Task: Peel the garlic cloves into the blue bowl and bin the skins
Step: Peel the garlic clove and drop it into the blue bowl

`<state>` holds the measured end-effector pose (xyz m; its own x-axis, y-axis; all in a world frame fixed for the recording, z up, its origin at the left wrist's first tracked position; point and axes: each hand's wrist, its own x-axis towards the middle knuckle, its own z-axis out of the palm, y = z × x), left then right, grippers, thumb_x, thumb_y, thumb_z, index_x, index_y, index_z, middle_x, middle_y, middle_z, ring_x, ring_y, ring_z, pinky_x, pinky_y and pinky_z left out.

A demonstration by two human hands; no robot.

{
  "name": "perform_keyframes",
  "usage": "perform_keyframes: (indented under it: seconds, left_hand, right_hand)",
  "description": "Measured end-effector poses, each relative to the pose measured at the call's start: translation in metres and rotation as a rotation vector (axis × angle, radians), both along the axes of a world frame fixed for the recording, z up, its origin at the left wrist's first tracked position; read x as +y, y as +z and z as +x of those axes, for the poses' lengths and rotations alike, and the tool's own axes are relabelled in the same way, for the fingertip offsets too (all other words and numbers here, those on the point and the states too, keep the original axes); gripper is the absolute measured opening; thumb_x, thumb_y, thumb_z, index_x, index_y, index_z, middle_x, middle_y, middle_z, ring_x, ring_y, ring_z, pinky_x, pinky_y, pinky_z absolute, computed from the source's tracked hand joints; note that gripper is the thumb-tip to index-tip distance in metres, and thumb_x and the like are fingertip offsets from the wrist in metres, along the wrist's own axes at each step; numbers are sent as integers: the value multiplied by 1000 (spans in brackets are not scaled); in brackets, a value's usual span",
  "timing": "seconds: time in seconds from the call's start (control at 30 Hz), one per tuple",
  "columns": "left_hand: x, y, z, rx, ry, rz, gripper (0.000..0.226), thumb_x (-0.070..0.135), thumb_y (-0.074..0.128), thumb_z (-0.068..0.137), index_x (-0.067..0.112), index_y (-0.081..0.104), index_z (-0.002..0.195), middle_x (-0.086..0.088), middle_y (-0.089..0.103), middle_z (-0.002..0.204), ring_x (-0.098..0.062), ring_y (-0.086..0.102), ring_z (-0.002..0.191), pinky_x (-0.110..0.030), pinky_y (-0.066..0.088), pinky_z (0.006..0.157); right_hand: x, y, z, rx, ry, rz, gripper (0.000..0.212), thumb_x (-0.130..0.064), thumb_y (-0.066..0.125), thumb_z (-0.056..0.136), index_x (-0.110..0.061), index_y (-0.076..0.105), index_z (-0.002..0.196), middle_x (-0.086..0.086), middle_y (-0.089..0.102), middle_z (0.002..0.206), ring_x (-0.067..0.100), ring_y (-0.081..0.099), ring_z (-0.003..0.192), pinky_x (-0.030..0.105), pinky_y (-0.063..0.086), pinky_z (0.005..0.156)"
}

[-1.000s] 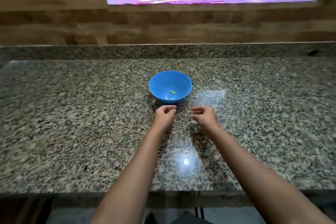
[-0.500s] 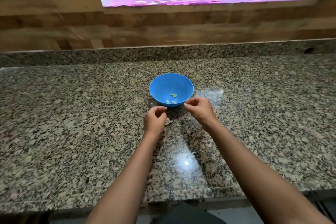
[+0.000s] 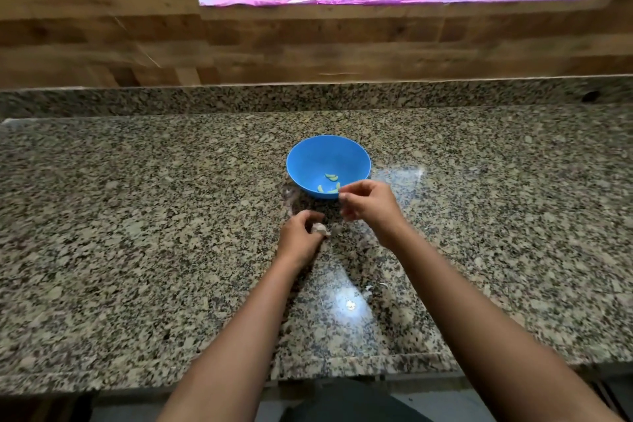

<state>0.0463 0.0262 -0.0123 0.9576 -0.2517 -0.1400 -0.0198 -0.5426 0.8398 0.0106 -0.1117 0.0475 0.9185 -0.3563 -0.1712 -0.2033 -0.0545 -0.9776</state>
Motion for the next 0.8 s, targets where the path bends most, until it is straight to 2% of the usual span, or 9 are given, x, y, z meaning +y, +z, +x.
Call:
perform_keyframes:
  seconds: [0.07, 0.17, 0.27, 0.33, 0.4, 0.5, 0.57, 0.67, 0.8]
  left_hand:
    - [2, -2, -2, 19, 3, -94, 32, 4, 68, 79, 17, 63, 108, -4, 67, 104, -18, 62, 91, -30, 51, 83]
    - [3, -3, -7, 87, 3, -252, 29, 2, 72, 77, 20, 61, 96, -6, 68, 100, -22, 64, 95, -36, 54, 86]
    - [2, 0, -12, 170, 30, -436, 27, -1, 72, 77, 19, 60, 91, -9, 68, 97, -21, 65, 93, -33, 55, 84]
    - [2, 6, -13, 206, 32, -521, 24, -2, 70, 78, 16, 61, 91, -9, 68, 91, -19, 65, 85, -29, 56, 79]
    - [1, 13, -13, 273, 24, -643, 18, -2, 66, 82, 12, 63, 92, -10, 68, 87, -18, 65, 77, -26, 57, 72]
    - [3, 21, -14, 406, 7, -810, 15, -1, 54, 90, 0, 64, 102, -10, 68, 85, -10, 63, 65, -19, 53, 58]
    - [6, 23, -13, 450, -60, -838, 22, -2, 53, 89, -1, 62, 110, -9, 69, 89, -11, 64, 70, -20, 53, 61]
    - [10, 21, -12, 480, -157, -872, 25, -2, 55, 88, 4, 62, 111, -8, 71, 96, -13, 67, 83, -23, 55, 71]
    - [10, 23, -12, 498, -145, -894, 19, 3, 56, 89, 6, 63, 105, -7, 71, 91, -14, 67, 82, -26, 56, 77]
  right_hand:
    - [0, -4, -12, 40, 78, -47, 7, 3, 60, 87, 2, 63, 93, 8, 62, 71, 12, 57, 53, 21, 51, 51]
    - [2, -14, -19, 111, 167, -201, 18, 1, 60, 88, 1, 65, 104, 4, 64, 81, 7, 56, 61, 16, 48, 54]
    - [3, -21, -22, 152, 240, -244, 24, -5, 65, 86, -1, 64, 110, 8, 67, 93, 7, 58, 71, 20, 50, 64]
    - [5, -24, -26, 144, 237, -148, 26, -5, 65, 85, 0, 63, 111, 9, 67, 87, 15, 60, 72, 26, 52, 66]
    - [5, -24, -28, 107, 192, -30, 23, -3, 64, 86, 1, 63, 108, 8, 67, 81, 17, 61, 69, 26, 54, 66]
    - [3, -20, -30, 79, 150, 193, 14, -3, 64, 84, 0, 66, 97, 12, 68, 84, 18, 63, 68, 27, 55, 67]
    - [1, -18, -31, 95, 161, 334, 11, -2, 61, 85, 1, 66, 94, 14, 69, 83, 18, 64, 65, 24, 56, 65]
    - [-1, -17, -31, 129, 171, 472, 15, 0, 56, 89, 8, 64, 99, 19, 69, 86, 21, 67, 69, 22, 56, 62]
    - [2, -16, -34, 96, 202, 389, 15, -3, 58, 88, 7, 66, 97, 16, 68, 80, 18, 63, 64, 21, 55, 61]
